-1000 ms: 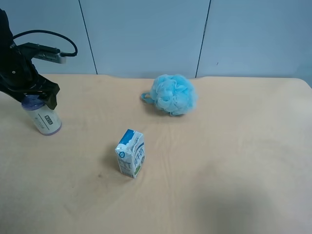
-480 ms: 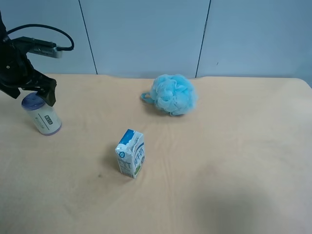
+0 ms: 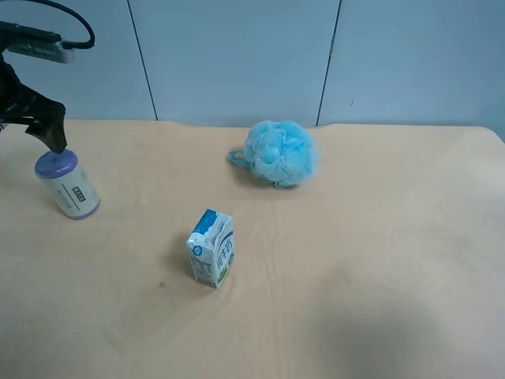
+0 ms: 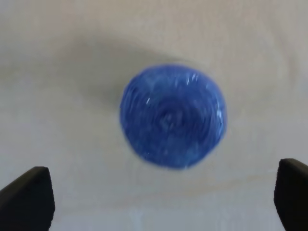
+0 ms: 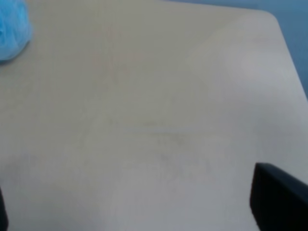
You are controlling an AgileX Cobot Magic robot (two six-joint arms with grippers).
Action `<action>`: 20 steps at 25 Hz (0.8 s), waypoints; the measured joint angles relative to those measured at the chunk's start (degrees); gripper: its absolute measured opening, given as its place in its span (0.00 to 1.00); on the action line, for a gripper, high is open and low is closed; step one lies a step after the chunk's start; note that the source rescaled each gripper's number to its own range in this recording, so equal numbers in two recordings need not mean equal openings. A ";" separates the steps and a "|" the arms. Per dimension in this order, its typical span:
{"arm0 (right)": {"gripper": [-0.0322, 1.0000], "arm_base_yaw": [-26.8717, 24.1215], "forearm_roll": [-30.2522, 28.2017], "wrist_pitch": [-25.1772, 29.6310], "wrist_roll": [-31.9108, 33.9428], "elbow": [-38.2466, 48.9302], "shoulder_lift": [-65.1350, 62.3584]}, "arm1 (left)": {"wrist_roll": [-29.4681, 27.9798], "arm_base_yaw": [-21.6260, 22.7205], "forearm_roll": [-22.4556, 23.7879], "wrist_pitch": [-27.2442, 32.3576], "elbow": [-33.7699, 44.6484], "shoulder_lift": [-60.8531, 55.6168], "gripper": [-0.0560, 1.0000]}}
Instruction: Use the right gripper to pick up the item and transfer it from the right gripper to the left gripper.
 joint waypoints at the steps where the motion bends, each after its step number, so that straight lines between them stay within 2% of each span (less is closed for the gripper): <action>1: 0.97 0.00 0.00 0.00 0.00 0.00 0.00 | 0.00 0.00 0.70 0.88 0.00 -1.15 0.79; 4: 0.97 0.00 0.00 0.00 0.00 0.00 0.00 | 0.00 0.00 2.74 3.12 0.00 -5.86 0.79; 13: 0.97 0.00 0.00 0.00 0.00 0.00 0.00 | -2.67 0.00 3.42 5.75 0.00 -22.68 0.79; 20: 0.97 0.00 0.00 0.00 0.00 0.00 0.00 | -4.19 0.00 3.36 13.88 0.00 -36.84 0.79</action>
